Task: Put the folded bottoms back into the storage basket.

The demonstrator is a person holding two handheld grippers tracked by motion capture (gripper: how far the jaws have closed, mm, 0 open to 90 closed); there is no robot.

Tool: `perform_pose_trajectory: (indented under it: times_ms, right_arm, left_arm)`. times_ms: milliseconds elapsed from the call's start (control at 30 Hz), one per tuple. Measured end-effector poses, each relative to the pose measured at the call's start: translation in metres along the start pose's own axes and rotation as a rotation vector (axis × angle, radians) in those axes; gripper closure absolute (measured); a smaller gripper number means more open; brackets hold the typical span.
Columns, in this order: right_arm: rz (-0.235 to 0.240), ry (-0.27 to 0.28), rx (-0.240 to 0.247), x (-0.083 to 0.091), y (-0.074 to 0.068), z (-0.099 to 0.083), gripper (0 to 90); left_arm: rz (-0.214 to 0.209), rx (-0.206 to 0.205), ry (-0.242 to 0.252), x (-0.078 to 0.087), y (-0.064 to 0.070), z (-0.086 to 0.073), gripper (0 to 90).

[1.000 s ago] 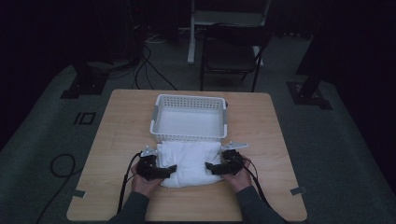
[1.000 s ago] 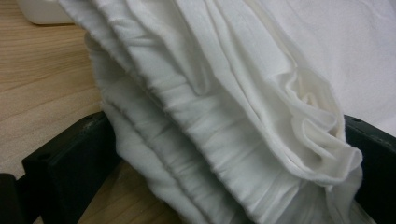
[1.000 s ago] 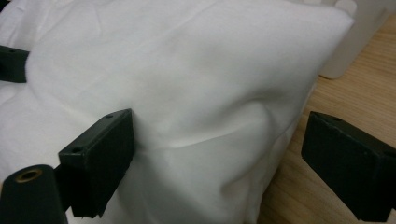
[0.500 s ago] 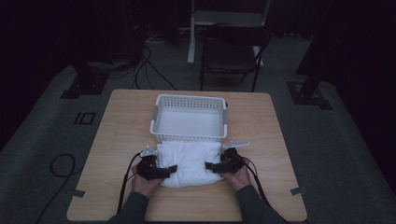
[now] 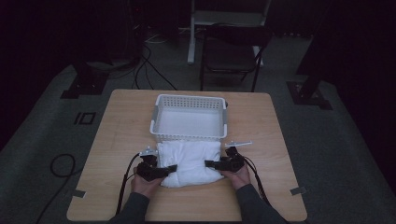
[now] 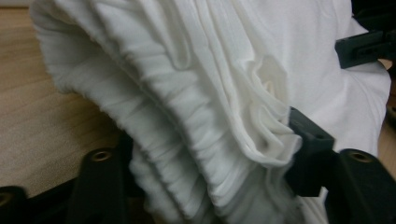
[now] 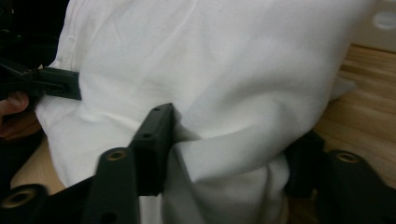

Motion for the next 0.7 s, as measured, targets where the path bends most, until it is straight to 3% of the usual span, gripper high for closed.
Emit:
perform_pose_trajectory:
  times_ms: [133, 233, 467, 700]
  right_arm:
    - [0.013, 0.020, 0.007, 0.003, -0.002, 0.001, 58.4]
    - [-0.010, 0.032, 0.035, 0.005, -0.005, 0.001, 61.9]
    - [-0.058, 0.051, 0.097, 0.009, -0.012, 0.000, 63.3]
    - [-0.066, 0.065, 0.114, 0.014, -0.017, -0.003, 63.7]
  left_arm:
    - [0.039, -0.043, 0.010, 0.002, 0.005, 0.001, 47.2]
    - [0.061, -0.059, 0.017, 0.003, 0.007, 0.001, 50.0]
    - [0.089, -0.095, 0.046, 0.006, 0.012, 0.002, 53.0]
    - [0.099, -0.108, 0.065, 0.010, 0.017, 0.001, 54.3]
Point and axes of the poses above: each handheld gripper's, and its own axes: x roughly backward along the jaws, z roughly out of its top, y roughly to its right, the point moved 7 cm from there along -x, roughly forward along the jaws, and after that the axes turned 1 degree about -x, right-handed, at the moved point
